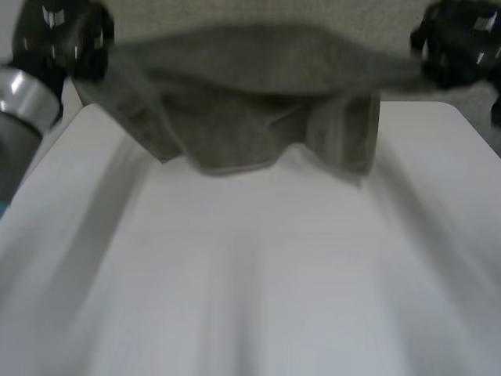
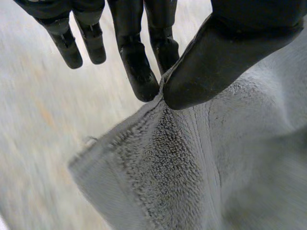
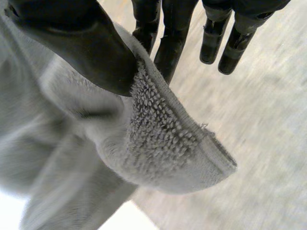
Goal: Fold the towel.
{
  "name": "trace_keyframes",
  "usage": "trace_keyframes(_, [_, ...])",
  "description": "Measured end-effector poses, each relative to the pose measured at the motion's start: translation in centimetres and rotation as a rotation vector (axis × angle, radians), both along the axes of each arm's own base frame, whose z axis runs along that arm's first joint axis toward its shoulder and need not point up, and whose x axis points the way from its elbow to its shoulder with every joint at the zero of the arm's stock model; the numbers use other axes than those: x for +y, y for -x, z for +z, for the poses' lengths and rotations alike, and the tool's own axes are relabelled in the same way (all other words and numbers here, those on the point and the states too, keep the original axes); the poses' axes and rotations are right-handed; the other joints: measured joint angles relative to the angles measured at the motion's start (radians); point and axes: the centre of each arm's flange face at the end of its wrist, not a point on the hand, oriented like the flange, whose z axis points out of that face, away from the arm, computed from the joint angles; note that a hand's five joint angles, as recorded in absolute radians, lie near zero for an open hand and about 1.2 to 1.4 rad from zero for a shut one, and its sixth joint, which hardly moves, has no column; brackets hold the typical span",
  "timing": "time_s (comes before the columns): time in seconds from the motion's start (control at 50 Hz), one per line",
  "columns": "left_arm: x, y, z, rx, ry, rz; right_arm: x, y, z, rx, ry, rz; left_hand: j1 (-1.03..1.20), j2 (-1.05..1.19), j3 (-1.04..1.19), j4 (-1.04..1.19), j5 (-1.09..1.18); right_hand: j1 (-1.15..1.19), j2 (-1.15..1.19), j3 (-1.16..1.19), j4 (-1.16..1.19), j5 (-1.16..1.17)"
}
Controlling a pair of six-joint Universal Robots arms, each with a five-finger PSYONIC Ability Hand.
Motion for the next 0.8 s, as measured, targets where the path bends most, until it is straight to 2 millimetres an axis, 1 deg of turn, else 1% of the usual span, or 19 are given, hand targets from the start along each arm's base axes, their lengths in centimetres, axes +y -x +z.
trace_keyframes(0.02, [0.1, -0.6, -1.4, -0.011, -0.040, 0.008, 0.4, 0.0, -1.1, 0.027, -0.024, -0.002, 0.000, 0.000, 0.000, 0.000, 0.000, 0.000, 0.000, 0.000, 0.000, 0.000])
trace_keyframes(0.04, [0.2, -0.9, -2.2, -0.017, -0.064, 0.010, 0.6, 0.0, -1.8, 0.043, -0.039, -0.004, 0.000, 0.000, 0.000, 0.000, 0.000, 0.000, 0.000, 0.000, 0.000, 0.000])
trace_keyframes(0.08, [0.9, -1.7, -4.7, -0.037, -0.142, 0.010, 1.7, 0.1, -3.9, 0.092, -0.098, -0.004, 0.000, 0.001, 0.000, 0.000, 0.000, 0.000, 0.000, 0.000, 0.000, 0.000])
trace_keyframes(0.1, [1.1, -1.9, -5.2, -0.041, -0.159, 0.007, 2.0, 0.1, -4.4, 0.102, -0.113, -0.004, 0.000, 0.001, 0.000, 0.000, 0.000, 0.000, 0.000, 0.000, 0.000, 0.000])
trace_keyframes(0.12, [1.7, -2.1, -6.2, -0.049, -0.192, -0.001, 2.7, 0.2, -5.4, 0.118, -0.147, -0.003, 0.000, 0.001, 0.000, 0.000, 0.000, 0.000, 0.000, 0.000, 0.000, 0.000])
trace_keyframes(0.14, [2.0, -2.2, -6.6, -0.053, -0.206, -0.005, 3.0, 0.3, -5.8, 0.124, -0.162, -0.003, 0.000, 0.001, 0.000, 0.000, 0.000, 0.000, 0.000, 0.000, 0.000, 0.000])
trace_keyframes(0.16, [2.8, -2.4, -7.4, -0.059, -0.236, -0.016, 3.7, 0.5, -6.7, 0.135, -0.197, -0.004, 0.000, 0.001, 0.000, 0.000, 0.000, 0.000, 0.000, 0.000, 0.000, 0.000])
trace_keyframes(0.22, [4.3, -2.5, -8.7, -0.068, -0.283, -0.037, 5.0, 1.0, -8.2, 0.143, -0.260, -0.011, 0.000, 0.001, 0.000, 0.000, 0.000, 0.000, 0.000, 0.000, 0.000, 0.000])
trace_keyframes(0.3, [6.1, -2.6, -9.3, -0.072, -0.311, -0.058, 6.1, 1.7, -8.9, 0.131, -0.308, -0.033, 0.000, 0.001, 0.000, 0.000, 0.000, 0.000, 0.000, 0.000, 0.000, 0.000])
trace_keyframes(0.36, [7.0, -2.6, -9.0, -0.072, -0.304, -0.065, 6.6, 2.1, -8.5, 0.117, -0.312, -0.051, 0.000, 0.001, 0.000, 0.000, 0.000, 0.000, 0.000, 0.000, 0.000, 0.000])
trace_keyframes(0.42, [7.6, -2.7, -7.6, -0.066, -0.269, -0.064, 7.1, 2.4, -6.9, 0.095, -0.288, -0.068, 0.000, 0.001, 0.000, 0.000, 0.000, 0.000, 0.000, 0.000, 0.000, 0.000])
trace_keyframes(0.46, [8.1, -2.8, -5.9, -0.059, -0.231, -0.058, 7.5, 2.6, -5.1, 0.074, -0.260, -0.078, 0.000, 0.001, 0.000, 0.000, 0.000, 0.000, 0.000, 0.000, 0.000, 0.000])
trace_keyframes(0.54, [8.8, -3.2, -3.5, -0.049, -0.177, -0.044, 8.2, 2.9, -2.3, 0.038, -0.211, -0.092, 0.000, 0.001, 0.000, 0.000, 0.000, 0.000, 0.000, 0.000, 0.000, 0.000])
trace_keyframes(0.58, [9.4, -3.6, -1.6, -0.042, -0.135, -0.027, 8.9, 3.1, 0.1, 0.005, -0.165, -0.097, 0.000, 0.001, 0.000, 0.000, 0.000, 0.001, 0.000, 0.000, 0.000, 0.000])
trace_keyframes(0.62, [9.5, -4.1, -0.4, -0.034, -0.111, -0.012, 9.2, 3.1, 1.5, -0.013, -0.134, -0.098, 0.000, 0.001, 0.000, 0.000, 0.000, 0.002, 0.000, 0.000, 0.000, 0.000])
trace_keyframes(0.66, [9.4, -4.5, 0.4, -0.023, -0.095, 0.001, 9.2, 3.2, 2.3, -0.023, -0.113, -0.097, 0.000, 0.001, 0.000, 0.000, 0.000, 0.002, 0.000, 0.000, 0.000, 0.000])
trace_keyframes(0.72, [9.0, -5.0, 0.9, -0.004, -0.093, 0.016, 8.8, 3.3, 2.9, -0.029, -0.102, -0.096, 0.000, 0.001, 0.000, 0.000, 0.000, 0.002, 0.000, 0.000, 0.000, 0.000])
trace_keyframes(0.76, [8.4, -5.2, 0.6, 0.006, -0.110, 0.020, 8.2, 3.3, 2.6, -0.025, -0.113, -0.097, 0.000, 0.001, 0.000, 0.000, 0.000, 0.002, 0.000, 0.000, 0.000, 0.000])
trace_keyframes(0.8, [7.4, -5.2, -0.4, 0.014, -0.151, 0.021, 7.0, 3.2, 1.5, -0.004, -0.139, -0.096, 0.000, 0.001, 0.000, 0.000, 0.000, 0.002, 0.000, 0.000, 0.000, 0.000])
